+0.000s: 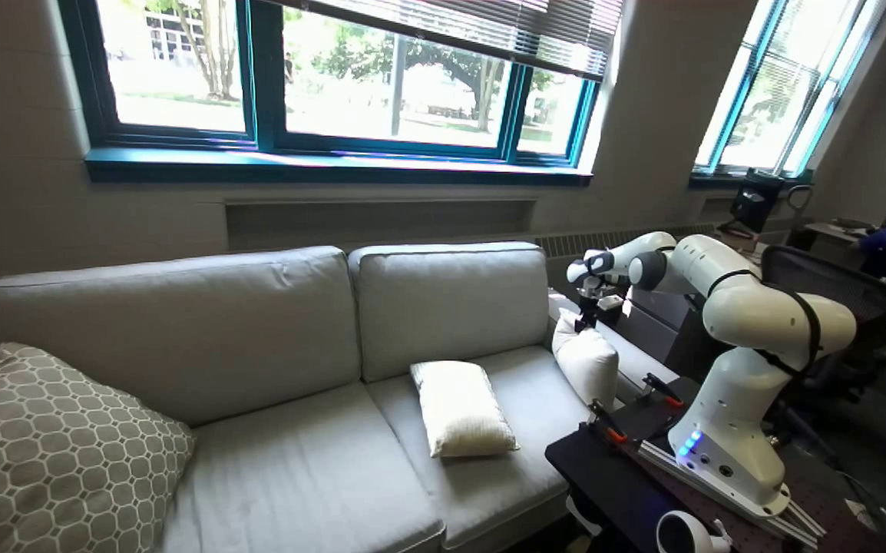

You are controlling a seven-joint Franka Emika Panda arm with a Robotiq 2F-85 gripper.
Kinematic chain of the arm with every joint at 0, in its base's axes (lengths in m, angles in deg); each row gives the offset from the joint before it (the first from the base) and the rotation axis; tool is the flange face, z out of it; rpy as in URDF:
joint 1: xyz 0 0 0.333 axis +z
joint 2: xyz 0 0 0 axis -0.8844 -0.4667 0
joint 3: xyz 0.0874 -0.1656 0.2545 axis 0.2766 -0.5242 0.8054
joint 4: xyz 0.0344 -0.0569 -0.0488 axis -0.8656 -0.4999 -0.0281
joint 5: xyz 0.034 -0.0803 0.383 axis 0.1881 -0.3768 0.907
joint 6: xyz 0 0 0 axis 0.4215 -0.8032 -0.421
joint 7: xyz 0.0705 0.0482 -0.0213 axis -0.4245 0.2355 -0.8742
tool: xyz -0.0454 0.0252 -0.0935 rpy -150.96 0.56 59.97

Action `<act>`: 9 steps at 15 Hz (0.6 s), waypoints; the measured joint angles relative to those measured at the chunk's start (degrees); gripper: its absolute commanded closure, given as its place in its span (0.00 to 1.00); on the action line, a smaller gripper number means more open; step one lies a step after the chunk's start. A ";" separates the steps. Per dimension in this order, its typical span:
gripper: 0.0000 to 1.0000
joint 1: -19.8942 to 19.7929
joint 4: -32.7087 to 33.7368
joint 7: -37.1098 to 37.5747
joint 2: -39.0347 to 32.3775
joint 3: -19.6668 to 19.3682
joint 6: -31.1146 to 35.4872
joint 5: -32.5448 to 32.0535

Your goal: Stack the pillows at the edge of the sofa.

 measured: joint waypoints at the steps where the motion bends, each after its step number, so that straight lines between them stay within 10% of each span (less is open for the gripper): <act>1: 0.99 0.29 0.00 -2.10 0.00 0.02 -0.11 -0.51; 9: 0.99 3.44 0.19 -7.95 0.03 -6.42 -0.67 -9.96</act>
